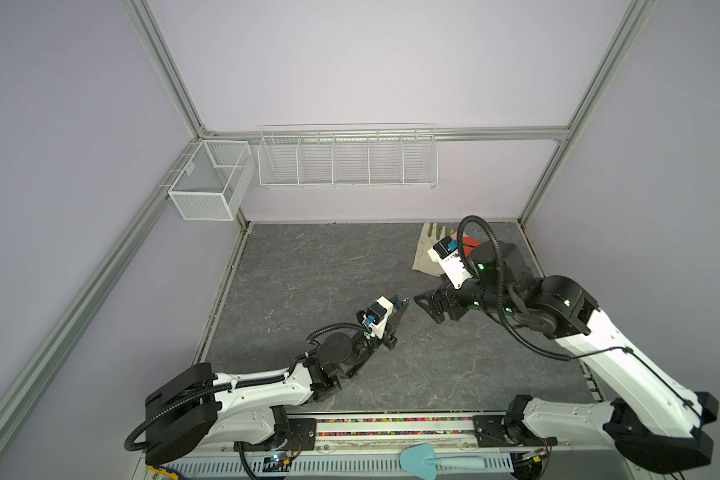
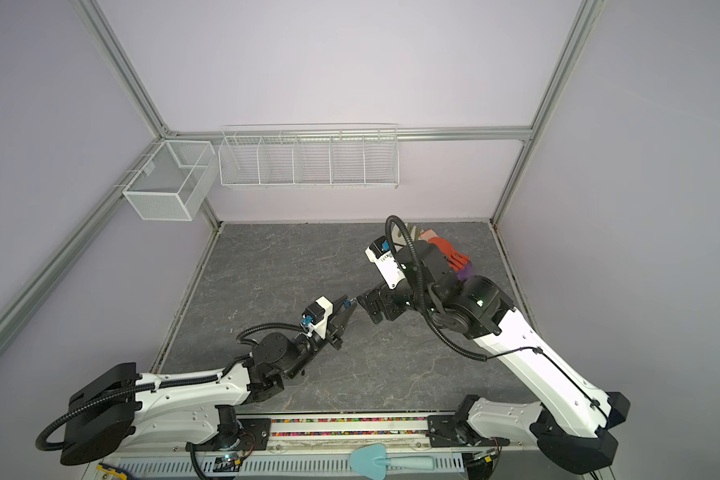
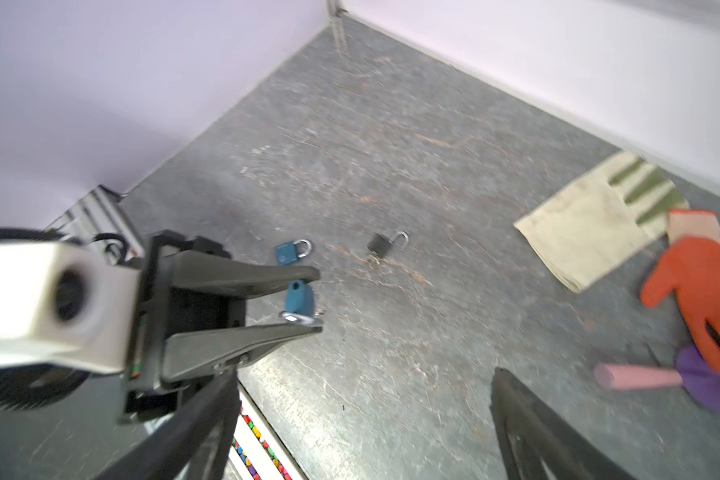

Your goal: Unlock with the key

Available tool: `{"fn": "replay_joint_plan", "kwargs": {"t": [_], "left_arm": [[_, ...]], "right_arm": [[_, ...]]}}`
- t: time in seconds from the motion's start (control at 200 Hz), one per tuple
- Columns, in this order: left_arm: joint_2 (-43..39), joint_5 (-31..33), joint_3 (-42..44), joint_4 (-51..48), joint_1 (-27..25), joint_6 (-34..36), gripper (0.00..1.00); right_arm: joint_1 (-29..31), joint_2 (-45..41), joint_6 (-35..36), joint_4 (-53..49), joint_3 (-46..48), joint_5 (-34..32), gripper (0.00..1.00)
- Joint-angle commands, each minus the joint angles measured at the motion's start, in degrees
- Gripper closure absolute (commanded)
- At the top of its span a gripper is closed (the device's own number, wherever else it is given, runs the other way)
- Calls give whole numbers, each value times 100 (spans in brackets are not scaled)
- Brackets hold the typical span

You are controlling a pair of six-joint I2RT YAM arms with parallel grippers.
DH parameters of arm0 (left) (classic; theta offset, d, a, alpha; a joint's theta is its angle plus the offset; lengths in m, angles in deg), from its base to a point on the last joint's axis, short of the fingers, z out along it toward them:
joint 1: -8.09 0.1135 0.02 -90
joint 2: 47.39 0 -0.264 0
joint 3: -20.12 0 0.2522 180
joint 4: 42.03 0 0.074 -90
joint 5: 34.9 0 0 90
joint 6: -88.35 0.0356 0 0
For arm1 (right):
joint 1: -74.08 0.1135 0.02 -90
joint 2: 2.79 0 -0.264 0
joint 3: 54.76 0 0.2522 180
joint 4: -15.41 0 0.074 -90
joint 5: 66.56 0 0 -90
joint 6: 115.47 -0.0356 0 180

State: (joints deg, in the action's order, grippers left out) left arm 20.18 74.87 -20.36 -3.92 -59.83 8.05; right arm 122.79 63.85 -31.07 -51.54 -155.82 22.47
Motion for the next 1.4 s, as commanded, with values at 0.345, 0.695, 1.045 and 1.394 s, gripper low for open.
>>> {"fn": "replay_joint_plan", "kwargs": {"t": [0.345,0.695,1.045,1.394], "left_arm": [[-509,-465,-140,-1001,-19,234,100],[-512,-396,-176,-987,-22,323,100],[-473,-413,-213,-940,-25,354,100],[-513,-500,-225,-987,-20,280,100]], "right_arm": [[-59,420,3136,-57,-4,1912,58],[-116,833,4087,-544,-10,1711,74],[-171,1000,4398,-602,33,1718,77],[-240,1147,4538,-729,-58,1640,80]]}}
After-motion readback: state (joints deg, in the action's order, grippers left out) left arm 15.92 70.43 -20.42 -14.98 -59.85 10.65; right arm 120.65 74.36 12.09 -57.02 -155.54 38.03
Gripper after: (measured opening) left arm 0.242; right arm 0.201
